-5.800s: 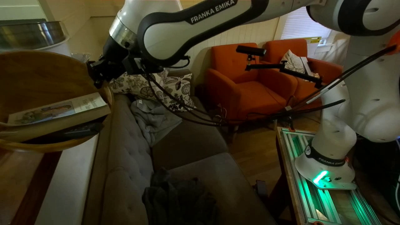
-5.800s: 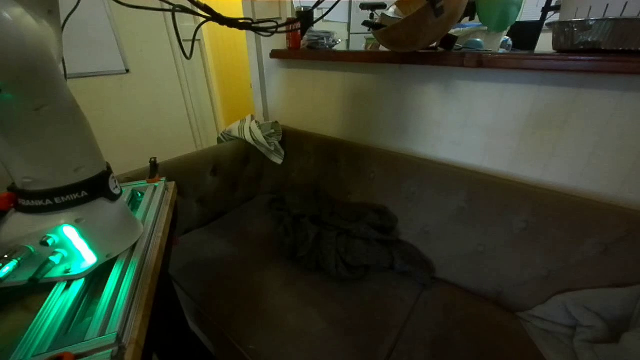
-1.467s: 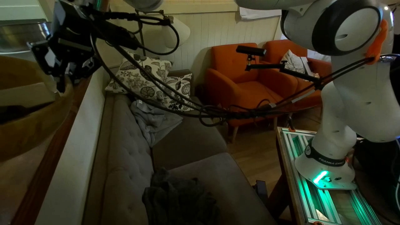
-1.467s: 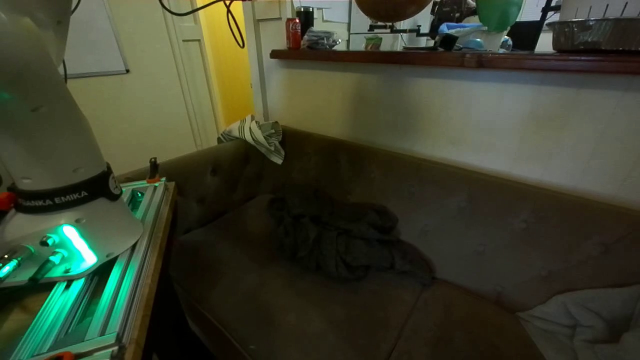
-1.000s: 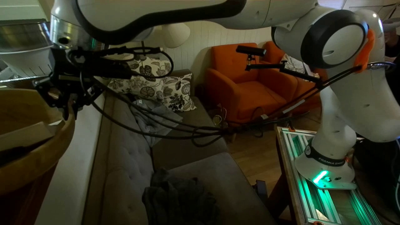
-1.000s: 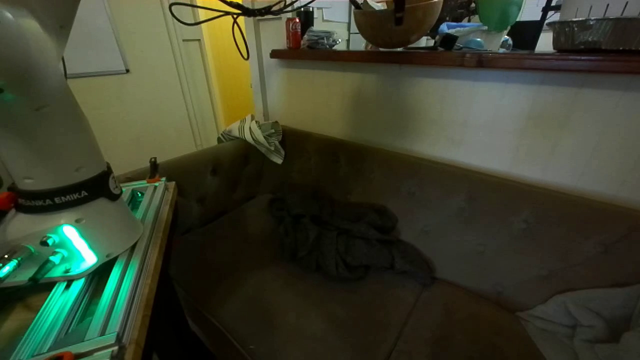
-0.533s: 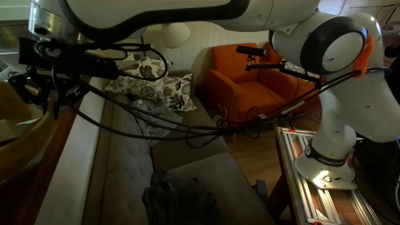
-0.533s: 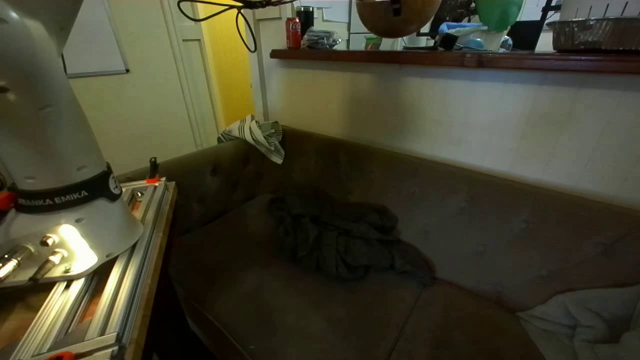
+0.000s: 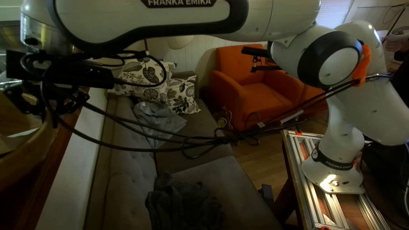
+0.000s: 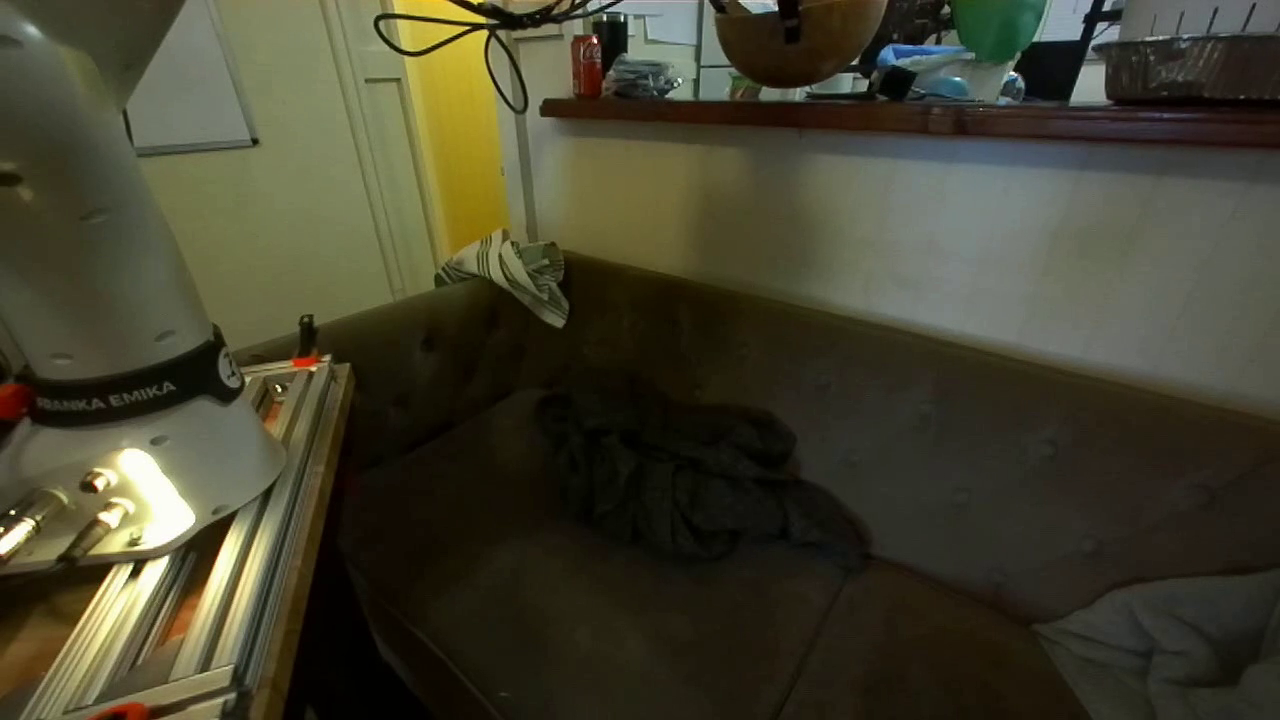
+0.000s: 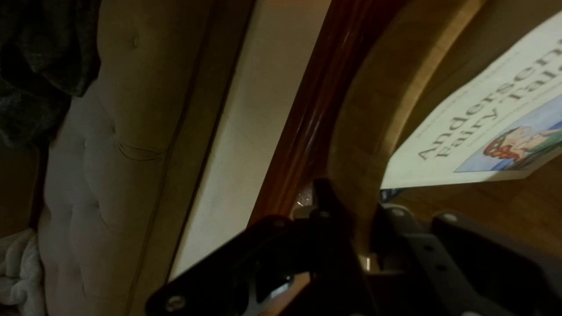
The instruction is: Pick the bowl and put it on the shelf
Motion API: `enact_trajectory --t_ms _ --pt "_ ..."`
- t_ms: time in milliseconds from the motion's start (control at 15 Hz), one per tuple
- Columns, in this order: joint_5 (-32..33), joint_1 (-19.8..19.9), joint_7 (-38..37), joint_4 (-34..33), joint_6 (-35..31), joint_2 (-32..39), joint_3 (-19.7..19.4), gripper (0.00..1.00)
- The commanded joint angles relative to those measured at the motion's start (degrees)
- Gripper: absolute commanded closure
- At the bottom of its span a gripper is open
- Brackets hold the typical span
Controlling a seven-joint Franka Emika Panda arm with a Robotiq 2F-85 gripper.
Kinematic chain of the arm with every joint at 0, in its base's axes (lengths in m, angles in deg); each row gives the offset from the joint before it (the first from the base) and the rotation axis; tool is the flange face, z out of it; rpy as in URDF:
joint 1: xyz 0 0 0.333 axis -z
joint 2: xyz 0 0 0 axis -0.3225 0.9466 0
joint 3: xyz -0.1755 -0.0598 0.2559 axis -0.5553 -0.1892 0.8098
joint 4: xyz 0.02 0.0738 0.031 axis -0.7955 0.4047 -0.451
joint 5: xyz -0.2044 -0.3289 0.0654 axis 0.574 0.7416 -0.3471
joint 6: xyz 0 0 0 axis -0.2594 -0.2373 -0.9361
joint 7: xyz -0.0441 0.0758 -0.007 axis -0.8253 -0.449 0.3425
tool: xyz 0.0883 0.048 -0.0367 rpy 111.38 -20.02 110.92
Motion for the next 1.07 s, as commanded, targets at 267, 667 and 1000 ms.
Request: enact_trajectory --t_ms 267,667,1000 --pt "0.36 -1.25 -3.57 -10.05 0.74 4.45 -0.51 0.96" --pt "0.45 -1.88 -4.27 -12.95 2.50 5.34 -1.10 0.90" --pt "0.73 -2.13 -4.90 -14.23 2.84 5.42 -1.51 0.50"
